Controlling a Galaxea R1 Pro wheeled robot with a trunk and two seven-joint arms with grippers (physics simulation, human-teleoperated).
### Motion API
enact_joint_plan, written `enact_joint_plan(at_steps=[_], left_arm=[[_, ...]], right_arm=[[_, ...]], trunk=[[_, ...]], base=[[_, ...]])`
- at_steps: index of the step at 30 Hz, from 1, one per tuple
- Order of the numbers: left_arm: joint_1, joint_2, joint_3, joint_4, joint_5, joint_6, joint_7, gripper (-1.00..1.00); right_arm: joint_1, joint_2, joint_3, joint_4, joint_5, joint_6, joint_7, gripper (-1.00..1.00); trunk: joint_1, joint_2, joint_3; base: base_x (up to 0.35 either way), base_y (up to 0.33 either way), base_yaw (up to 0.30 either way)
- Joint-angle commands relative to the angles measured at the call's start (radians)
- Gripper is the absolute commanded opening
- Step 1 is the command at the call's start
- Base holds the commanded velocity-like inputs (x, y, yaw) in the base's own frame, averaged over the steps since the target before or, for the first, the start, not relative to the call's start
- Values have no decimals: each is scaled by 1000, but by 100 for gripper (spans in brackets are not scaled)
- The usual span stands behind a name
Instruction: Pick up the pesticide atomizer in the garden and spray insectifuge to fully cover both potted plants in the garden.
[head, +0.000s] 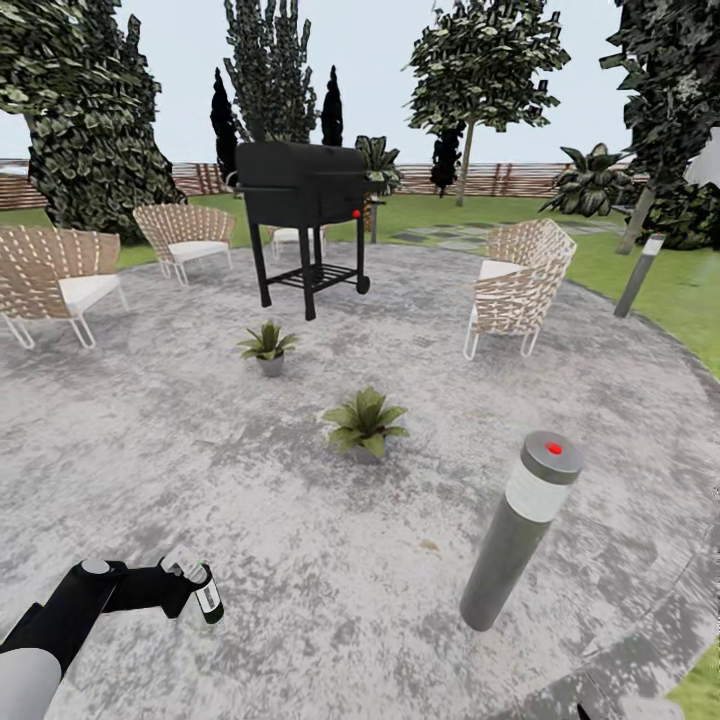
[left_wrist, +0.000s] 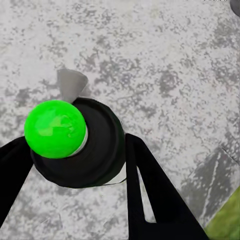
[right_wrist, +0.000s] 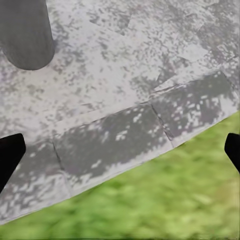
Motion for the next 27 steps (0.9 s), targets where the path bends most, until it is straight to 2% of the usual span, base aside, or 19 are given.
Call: enact_joint_plan(at_steps=[1,12,27], left_arm=[[0,-1,5,-2,-3,10,-6,-100],[0,-1,5,-2,-3,10,-5,-100],[0,-1,5,-2,-3,10,-5,-100]], right_arm=[[-1,0,-9,1,7,-4,4,100],[-1,1,-9,1,7,-4,4,100],[-1,1,-9,3,7,-4,6,100]], trunk=[[0,0,0],[0,0,9],[0,0,9]], base=[[141,339,-284],[141,339,-278],[141,339,-18]])
